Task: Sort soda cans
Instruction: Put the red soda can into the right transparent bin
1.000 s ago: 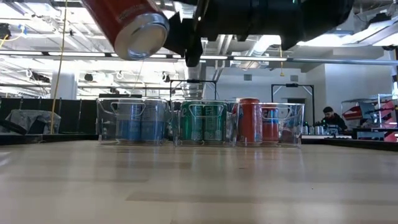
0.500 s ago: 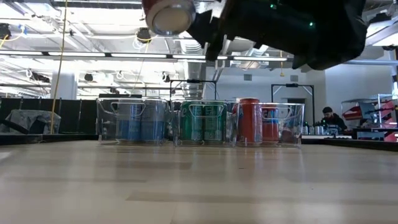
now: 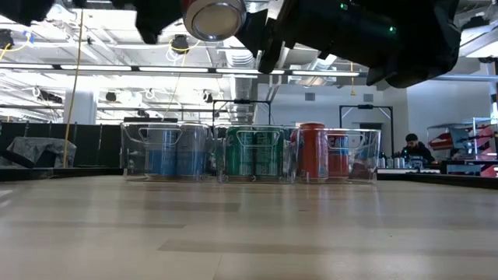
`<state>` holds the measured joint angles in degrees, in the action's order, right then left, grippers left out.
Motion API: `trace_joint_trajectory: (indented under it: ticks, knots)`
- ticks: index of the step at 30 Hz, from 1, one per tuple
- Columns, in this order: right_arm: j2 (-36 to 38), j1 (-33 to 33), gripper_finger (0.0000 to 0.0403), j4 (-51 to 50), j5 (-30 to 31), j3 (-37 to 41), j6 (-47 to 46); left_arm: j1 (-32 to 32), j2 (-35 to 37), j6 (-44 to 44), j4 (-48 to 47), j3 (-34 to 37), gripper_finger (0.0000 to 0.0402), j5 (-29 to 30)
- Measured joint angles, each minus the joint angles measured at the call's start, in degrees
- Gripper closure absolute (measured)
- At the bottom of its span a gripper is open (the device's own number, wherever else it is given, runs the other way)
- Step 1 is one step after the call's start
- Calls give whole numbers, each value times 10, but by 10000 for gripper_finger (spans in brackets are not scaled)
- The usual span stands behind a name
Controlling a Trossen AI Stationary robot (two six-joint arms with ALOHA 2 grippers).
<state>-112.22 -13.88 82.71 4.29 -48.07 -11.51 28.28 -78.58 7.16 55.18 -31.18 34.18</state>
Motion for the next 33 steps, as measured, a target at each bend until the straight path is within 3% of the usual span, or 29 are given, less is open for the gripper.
trace_joint_trajectory:
  ticks: [9,15,24,28,33]
  knots:
    - [0,-4,117,2,1,0,-1,-18,-47,-27,81,-12,75,-29]
    - [0,-1,117,1,1,0,-14,-17,-47,-26,84,-12,102,-29]
    - [3,16,117,-43,-45,2,-85,-16,-46,-13,48,-12,102,-19]
    - [23,18,117,-142,-52,2,-117,-16,-46,12,-13,-12,102,-28]
    - [91,18,116,-362,-34,-2,-129,-9,-48,32,-75,-12,102,-26]
